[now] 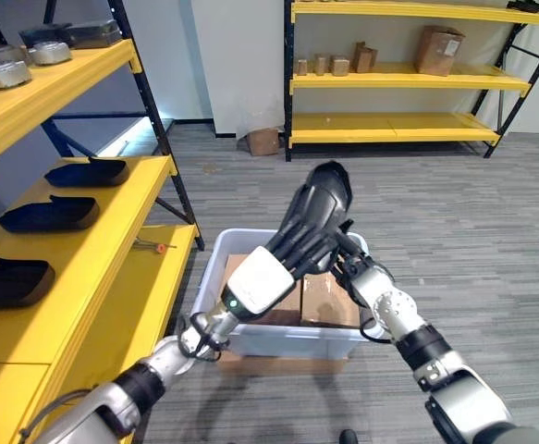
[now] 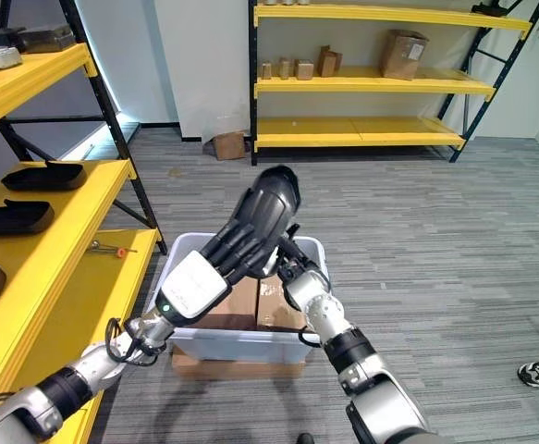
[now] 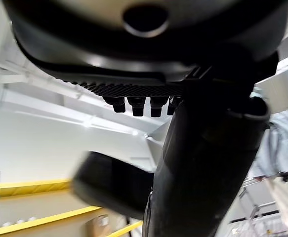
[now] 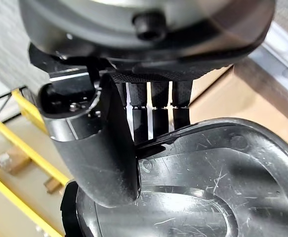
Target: Move parts from the plastic box to the shelf.
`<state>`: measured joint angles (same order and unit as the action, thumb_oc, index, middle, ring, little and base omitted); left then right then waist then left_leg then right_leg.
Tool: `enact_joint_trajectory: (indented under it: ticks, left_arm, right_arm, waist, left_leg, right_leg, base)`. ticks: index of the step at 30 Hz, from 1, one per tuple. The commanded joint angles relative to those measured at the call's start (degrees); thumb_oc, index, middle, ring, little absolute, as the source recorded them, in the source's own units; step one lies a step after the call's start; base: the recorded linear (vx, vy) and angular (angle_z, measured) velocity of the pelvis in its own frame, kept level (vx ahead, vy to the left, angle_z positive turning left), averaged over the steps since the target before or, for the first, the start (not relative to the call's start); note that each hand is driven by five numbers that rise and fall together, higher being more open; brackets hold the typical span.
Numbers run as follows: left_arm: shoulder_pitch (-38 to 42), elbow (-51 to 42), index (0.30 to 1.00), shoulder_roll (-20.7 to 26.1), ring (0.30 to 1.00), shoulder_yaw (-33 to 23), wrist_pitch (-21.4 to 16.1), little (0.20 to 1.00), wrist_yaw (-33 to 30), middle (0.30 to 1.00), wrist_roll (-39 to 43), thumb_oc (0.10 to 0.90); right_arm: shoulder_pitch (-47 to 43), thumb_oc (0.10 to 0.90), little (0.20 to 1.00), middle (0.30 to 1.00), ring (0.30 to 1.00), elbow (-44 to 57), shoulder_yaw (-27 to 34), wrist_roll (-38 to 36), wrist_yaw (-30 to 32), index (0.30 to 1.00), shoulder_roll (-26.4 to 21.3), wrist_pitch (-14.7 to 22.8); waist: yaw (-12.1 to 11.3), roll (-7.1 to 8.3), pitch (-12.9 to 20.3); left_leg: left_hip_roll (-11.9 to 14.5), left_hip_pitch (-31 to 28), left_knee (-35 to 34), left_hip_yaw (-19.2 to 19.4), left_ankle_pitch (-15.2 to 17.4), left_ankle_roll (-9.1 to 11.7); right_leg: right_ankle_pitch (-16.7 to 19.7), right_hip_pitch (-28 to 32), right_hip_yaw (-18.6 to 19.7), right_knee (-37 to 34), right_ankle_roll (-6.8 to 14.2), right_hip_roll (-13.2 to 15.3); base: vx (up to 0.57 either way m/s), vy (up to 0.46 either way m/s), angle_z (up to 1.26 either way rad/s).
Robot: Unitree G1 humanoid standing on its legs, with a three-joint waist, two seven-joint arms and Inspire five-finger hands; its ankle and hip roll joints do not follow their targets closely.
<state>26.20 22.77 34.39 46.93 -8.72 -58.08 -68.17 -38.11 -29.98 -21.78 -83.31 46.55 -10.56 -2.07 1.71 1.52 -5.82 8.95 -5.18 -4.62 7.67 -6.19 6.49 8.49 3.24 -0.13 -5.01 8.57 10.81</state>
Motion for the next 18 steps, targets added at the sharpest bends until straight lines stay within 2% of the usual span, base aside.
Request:
enact_joint_trajectory:
  ticks: [1, 9, 12, 18]
  left_arm:
    - [9.2, 2.4, 1.000, -2.0, 1.000, 0.6, 0.9, 1.000, -1.8, 1.000, 1.7, 0.900]
    - [11.6, 4.5, 1.000, -5.6, 1.000, 4.9, 3.1, 1.000, 0.7, 1.000, -1.4, 0.900]
    - [12.4, 6.1, 1.000, -6.3, 1.000, 6.9, 6.3, 1.000, 3.2, 1.000, -2.1, 0.900]
    - [12.6, 9.4, 1.000, -5.6, 1.000, 7.0, 12.6, 1.000, 3.3, 1.000, 0.2, 0.900]
  right_arm:
    - [-11.9, 0.400, 0.300, 0.300, 0.300, -0.5, 2.1, 0.6, -7.8, 0.300, 0.6, 4.4]
    - [-9.7, 0.400, 0.300, 0.300, 0.300, -7.7, 0.9, 2.2, -17.4, 0.300, 4.3, 4.9]
    - [-7.9, 0.400, 0.300, 0.300, 0.300, -8.7, 0.0, 3.9, -20.9, 0.300, 5.3, 5.3]
    - [-5.4, 0.400, 0.300, 0.300, 0.300, -8.6, -0.8, 5.2, -23.2, 0.300, 5.2, 5.7]
  waist:
    - [-0.2, -0.26, 2.7]
    - [0.6, -0.94, 2.4]
    - [1.3, -1.26, 2.3]
    - [1.8, -1.65, 2.4]
  left_leg:
    - [-1.8, -1.8, -0.4, -2.1, 3.4, -2.6]
    - [-1.7, -2.0, -0.4, -1.7, 3.6, -2.6]
    - [-1.6, -2.1, -0.4, -1.1, 3.8, -2.6]
    - [-1.6, -2.3, -0.4, -0.7, 3.8, -2.6]
  right_leg:
    - [-2.5, 2.5, -0.5, 0.7, -0.6, -1.4]
    - [-2.8, 2.6, -0.4, 0.6, -0.4, -1.4]
    - [-2.9, 2.4, -0.3, 0.7, -0.3, -1.3]
    - [-2.9, 2.6, 0.0, 0.6, -0.1, -1.2]
  base:
    - [0.00, 0.000, 0.00]
    - [0.00, 0.000, 0.00]
    - [0.00, 0.027, -0.12]
    - [0.00, 0.012, -0.03]
